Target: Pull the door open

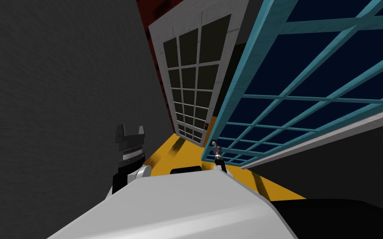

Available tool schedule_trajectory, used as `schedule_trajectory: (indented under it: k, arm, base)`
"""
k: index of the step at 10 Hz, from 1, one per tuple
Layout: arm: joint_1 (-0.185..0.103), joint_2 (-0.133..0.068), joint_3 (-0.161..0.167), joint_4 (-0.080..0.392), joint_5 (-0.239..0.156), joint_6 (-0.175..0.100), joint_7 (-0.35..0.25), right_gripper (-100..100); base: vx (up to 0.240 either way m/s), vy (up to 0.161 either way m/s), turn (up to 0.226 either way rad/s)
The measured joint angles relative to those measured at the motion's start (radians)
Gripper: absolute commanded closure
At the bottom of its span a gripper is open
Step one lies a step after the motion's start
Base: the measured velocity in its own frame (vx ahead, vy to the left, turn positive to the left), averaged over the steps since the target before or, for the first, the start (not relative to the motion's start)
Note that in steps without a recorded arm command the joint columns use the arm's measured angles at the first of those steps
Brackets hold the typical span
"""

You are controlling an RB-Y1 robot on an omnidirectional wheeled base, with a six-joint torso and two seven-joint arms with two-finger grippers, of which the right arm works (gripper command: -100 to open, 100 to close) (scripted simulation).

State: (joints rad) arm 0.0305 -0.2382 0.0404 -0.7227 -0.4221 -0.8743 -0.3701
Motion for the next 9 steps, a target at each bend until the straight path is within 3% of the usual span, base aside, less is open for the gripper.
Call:
schedule_trajectory:
  k: [2, 5, 6, 8, 9]
  arm:
    - [-0.003, -0.002, 0.007, 0.013, -0.006, -0.012, -0.028, 100]
    - [0.007, -0.002, 0.006, -0.009, -0.008, 0.003, -0.027, 100]
    - [0.008, 0.003, 0.010, -0.011, -0.017, 0.002, -0.039, -100]
    - [0.011, -0.009, 0.009, -0.016, -0.045, -0.001, -0.088, -100]
    - [0.017, -0.005, 0.019, -0.026, -0.056, 0.001, -0.114, -100]
  base:
    - [-0.003, -0.005, 0.000]
    - [-0.005, -0.004, 0.011]
    - [-0.041, -0.036, 0.030]
    - [-0.074, -0.007, 0.086]
    - [-0.079, 0.037, 0.119]
